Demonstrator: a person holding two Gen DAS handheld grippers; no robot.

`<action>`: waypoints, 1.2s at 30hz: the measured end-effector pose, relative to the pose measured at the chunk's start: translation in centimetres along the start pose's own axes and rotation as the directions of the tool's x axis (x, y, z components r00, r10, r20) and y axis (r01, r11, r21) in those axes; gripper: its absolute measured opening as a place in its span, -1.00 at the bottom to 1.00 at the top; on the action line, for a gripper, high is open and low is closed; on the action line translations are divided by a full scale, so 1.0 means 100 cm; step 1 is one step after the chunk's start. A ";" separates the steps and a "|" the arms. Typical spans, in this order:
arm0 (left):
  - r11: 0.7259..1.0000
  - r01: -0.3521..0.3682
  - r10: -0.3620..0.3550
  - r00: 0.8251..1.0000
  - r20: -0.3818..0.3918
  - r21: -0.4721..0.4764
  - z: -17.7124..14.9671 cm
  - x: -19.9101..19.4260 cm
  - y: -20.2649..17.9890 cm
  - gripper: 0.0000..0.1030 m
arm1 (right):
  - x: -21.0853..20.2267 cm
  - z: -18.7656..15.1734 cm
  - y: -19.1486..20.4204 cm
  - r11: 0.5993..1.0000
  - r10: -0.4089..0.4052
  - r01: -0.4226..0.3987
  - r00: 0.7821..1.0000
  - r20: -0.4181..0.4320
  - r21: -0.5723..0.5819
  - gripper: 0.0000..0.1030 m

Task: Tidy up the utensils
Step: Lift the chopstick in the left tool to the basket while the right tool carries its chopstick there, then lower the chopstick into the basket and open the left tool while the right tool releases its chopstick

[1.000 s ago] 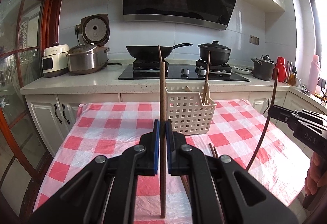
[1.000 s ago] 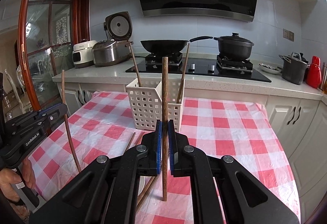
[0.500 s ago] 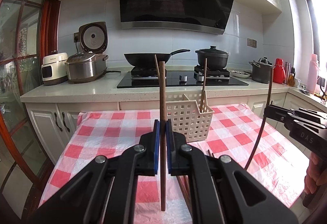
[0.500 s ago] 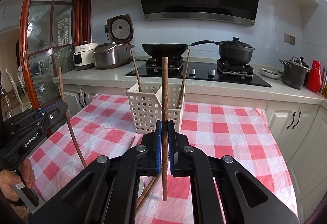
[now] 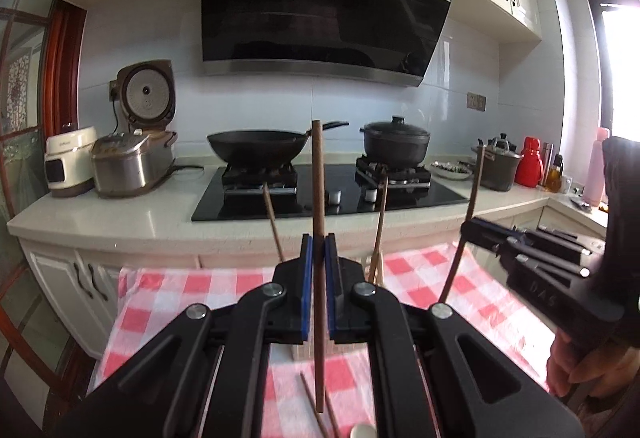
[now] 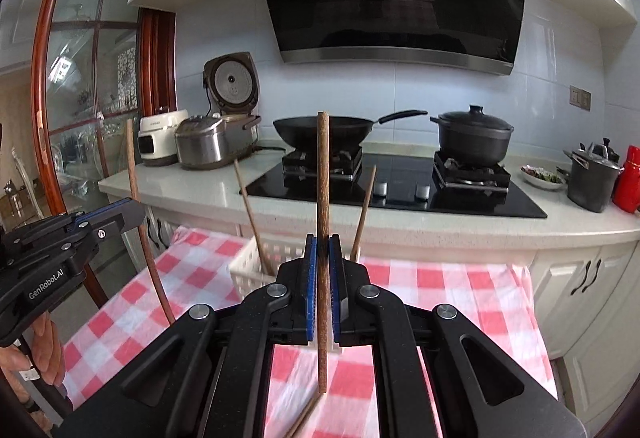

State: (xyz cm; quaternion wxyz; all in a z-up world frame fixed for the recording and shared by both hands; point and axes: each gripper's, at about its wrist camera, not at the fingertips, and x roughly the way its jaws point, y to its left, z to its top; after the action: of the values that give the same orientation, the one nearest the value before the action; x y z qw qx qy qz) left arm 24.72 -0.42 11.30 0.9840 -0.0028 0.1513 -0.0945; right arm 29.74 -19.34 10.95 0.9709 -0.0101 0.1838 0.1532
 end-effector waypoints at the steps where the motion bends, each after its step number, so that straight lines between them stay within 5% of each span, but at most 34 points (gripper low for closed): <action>1: 1.000 -0.003 0.003 1.000 0.009 0.002 0.011 0.004 -0.001 -0.89 | 0.004 0.008 -0.002 1.000 -0.003 0.003 1.000 0.007 0.002 -0.88; 7: 1.000 -0.027 0.027 0.998 0.053 -0.007 0.072 0.037 0.001 -0.89 | 0.032 0.048 0.000 1.000 -0.017 0.018 0.999 0.051 -0.025 -0.88; 13: 0.998 -0.047 0.049 0.996 0.070 -0.032 0.097 0.074 0.007 -0.89 | 0.072 0.057 -0.002 1.000 -0.006 0.006 1.000 0.029 -0.023 -0.88; 27: 0.998 -0.040 0.033 0.988 -0.152 -0.048 0.004 0.174 0.024 -0.89 | 0.151 0.002 0.000 0.999 0.047 -0.048 0.976 -0.214 -0.002 -0.88; 36: 0.995 -0.082 0.067 0.974 -0.216 -0.062 -0.028 0.193 0.031 -0.84 | 0.164 -0.003 -0.009 0.998 0.055 -0.046 0.972 -0.227 0.042 -0.84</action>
State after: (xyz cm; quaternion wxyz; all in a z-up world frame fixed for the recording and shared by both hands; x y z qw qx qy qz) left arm 42.56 -0.90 2.82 0.9641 -0.0215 0.2594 -0.0518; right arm 44.49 -15.43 4.74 0.9392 -0.0051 0.2969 0.1723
